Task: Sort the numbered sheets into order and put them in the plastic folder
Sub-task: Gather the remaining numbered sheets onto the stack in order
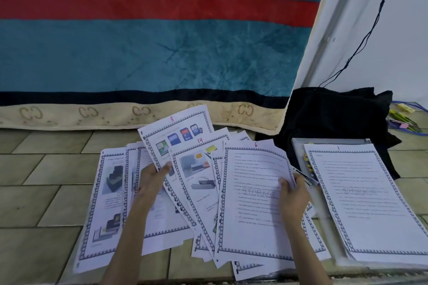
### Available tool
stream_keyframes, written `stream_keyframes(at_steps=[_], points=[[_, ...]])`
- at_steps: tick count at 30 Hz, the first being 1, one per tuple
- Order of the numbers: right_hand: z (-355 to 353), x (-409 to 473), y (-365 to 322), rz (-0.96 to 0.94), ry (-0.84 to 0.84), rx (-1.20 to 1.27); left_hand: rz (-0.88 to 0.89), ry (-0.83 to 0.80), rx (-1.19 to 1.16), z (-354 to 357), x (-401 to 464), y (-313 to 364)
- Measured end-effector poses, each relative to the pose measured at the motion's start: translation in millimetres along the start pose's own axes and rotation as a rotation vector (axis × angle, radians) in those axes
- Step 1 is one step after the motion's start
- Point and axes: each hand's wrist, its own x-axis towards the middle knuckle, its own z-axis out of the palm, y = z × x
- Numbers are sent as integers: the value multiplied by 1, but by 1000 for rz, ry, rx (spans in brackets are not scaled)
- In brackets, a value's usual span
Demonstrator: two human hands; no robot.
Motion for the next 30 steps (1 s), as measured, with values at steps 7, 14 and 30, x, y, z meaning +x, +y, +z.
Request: stream_keyframes(at_steps=[7, 14, 30], points=[[2, 0, -1, -8, -24, -25, 256, 476, 150, -44, -20, 43], [2, -1, 1, -19, -12, -15, 659, 674, 250, -106, -31, 94], [-54, 38, -10, 174, -276, 239, 218, 66, 345, -39, -4, 16]])
